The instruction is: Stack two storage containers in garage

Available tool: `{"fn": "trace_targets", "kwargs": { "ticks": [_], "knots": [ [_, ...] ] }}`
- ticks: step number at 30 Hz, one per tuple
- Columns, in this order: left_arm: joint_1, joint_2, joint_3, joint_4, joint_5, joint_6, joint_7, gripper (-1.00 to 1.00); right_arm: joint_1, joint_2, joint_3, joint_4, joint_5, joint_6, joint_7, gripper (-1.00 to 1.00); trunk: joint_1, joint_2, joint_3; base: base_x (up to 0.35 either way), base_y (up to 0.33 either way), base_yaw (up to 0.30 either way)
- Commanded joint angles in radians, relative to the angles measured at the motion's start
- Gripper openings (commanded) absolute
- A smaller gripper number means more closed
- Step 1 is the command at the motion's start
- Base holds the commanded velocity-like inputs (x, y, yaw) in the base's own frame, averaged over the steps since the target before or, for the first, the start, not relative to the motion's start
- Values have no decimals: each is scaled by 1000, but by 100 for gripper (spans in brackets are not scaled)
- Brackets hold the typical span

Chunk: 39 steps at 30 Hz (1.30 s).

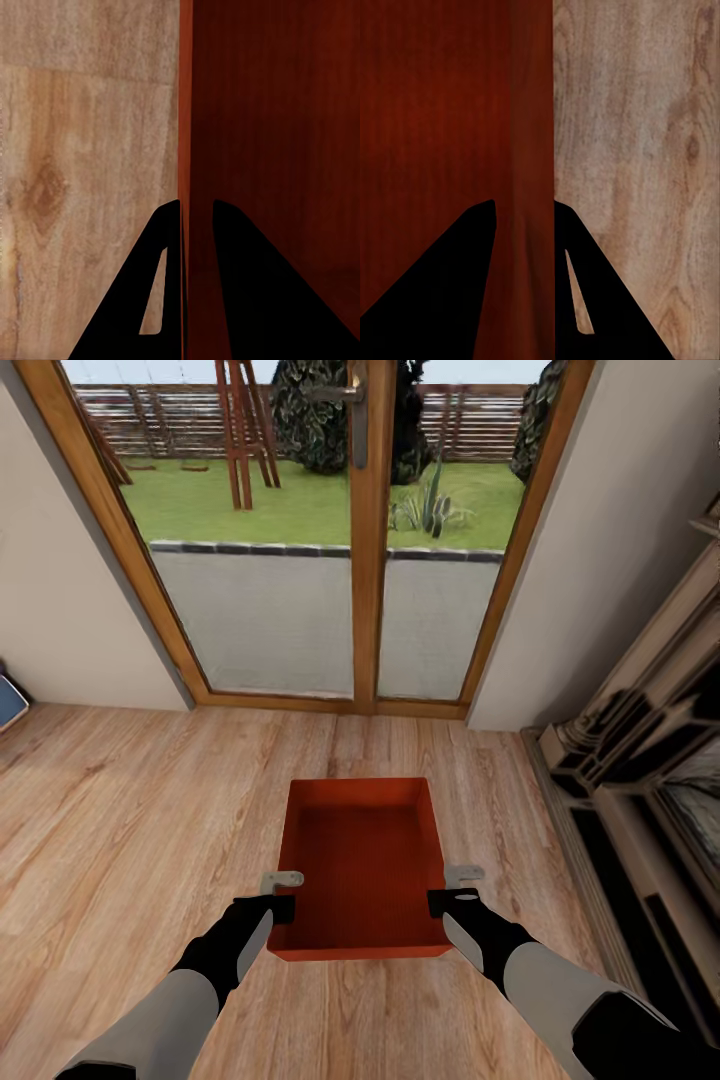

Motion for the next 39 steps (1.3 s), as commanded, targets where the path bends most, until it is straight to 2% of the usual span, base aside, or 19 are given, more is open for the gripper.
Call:
{"fn": "trace_targets", "kwargs": {
  "ticks": [1, 39],
  "knots": [
    [1, 12, -3, 3, -14, 8, 18, -100, -2, -2, -17, -3, 32, -5, -12, -100, -4, 7, 3, 0, 0, 0],
    [1, 12, 0, -3, -15, 6, 18, -100, -2, -2, -17, -3, 35, -3, -14, -100, -150, 273, 122, 0, 0, 0]
  ]
}}
